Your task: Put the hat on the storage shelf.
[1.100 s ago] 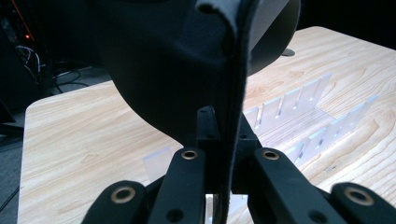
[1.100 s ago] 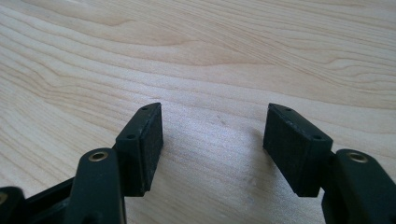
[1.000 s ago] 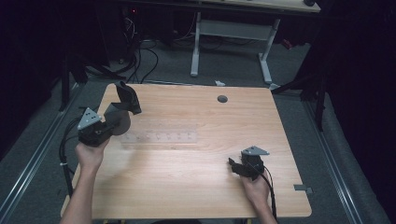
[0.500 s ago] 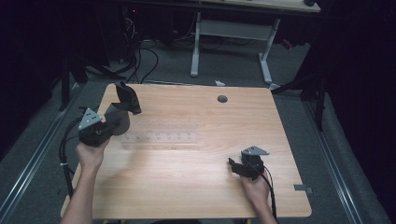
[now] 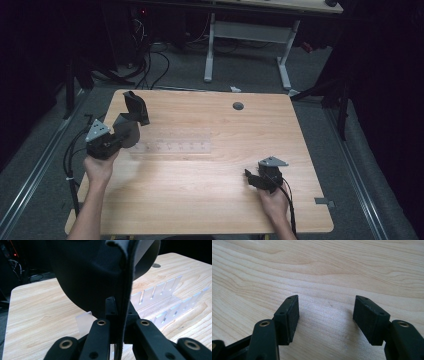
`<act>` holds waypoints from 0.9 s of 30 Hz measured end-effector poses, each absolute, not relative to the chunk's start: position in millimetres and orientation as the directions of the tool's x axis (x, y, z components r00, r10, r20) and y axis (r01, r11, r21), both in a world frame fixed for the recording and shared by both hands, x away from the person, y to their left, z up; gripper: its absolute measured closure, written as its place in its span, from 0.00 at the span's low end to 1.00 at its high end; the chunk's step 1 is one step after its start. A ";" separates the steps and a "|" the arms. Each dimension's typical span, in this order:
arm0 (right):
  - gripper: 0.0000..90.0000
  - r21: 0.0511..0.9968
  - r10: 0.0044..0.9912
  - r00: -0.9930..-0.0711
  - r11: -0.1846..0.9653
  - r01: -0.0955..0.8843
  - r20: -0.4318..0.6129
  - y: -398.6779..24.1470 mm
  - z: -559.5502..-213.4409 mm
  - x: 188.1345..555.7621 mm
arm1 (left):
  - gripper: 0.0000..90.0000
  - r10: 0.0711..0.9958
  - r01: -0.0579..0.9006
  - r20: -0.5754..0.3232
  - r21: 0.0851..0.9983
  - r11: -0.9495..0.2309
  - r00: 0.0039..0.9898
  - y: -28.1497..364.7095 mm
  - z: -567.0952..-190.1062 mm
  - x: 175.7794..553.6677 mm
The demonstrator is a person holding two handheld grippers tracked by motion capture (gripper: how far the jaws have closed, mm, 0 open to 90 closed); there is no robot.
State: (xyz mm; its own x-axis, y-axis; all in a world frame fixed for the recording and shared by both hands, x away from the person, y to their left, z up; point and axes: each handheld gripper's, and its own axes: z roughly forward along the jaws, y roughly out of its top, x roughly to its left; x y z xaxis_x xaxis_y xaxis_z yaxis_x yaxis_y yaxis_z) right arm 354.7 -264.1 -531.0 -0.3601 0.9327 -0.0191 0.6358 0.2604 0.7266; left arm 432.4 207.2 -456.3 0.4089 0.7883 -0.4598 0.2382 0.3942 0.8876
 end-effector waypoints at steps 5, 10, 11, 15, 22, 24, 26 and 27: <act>0.42 0.727 0.932 -0.361 0.261 0.636 -0.019 -264.2 -531.0 354.7 | 0.96 0.788 0.231 -0.464 0.886 0.403 0.405 206.5 -461.2 432.1; 0.42 0.727 0.933 -0.361 0.261 0.636 -0.019 -264.2 -531.0 354.7 | 0.96 0.790 0.240 -0.469 0.883 0.404 0.395 206.9 -468.0 431.0; 0.42 0.726 0.932 -0.361 0.261 0.636 -0.019 -264.2 -531.0 354.7 | 0.96 0.792 0.245 -0.468 0.883 0.401 0.392 206.2 -469.1 431.0; 0.42 0.727 0.933 -0.361 0.261 0.636 -0.019 -264.2 -531.0 354.7 | 0.96 0.800 0.248 -0.455 0.889 0.385 0.392 203.1 -471.2 431.2; 0.42 0.727 0.932 -0.361 0.261 0.636 -0.019 -264.2 -531.0 354.7 | 0.95 0.790 0.259 -0.489 0.871 0.419 0.369 206.0 -477.1 427.9; 0.42 0.726 0.932 -0.361 0.261 0.636 -0.019 -264.2 -531.0 354.7 | 0.94 0.787 0.265 -0.498 0.866 0.425 0.363 206.6 -477.8 426.8; 0.42 0.726 0.932 -0.361 0.261 0.636 -0.019 -264.2 -531.0 354.7 | 0.91 0.786 0.276 -0.507 0.859 0.431 0.353 207.4 -477.6 426.8; 0.42 0.726 0.933 -0.361 0.261 0.636 -0.019 -264.2 -531.0 354.7 | 0.90 0.786 0.279 -0.510 0.857 0.433 0.350 207.7 -477.4 426.8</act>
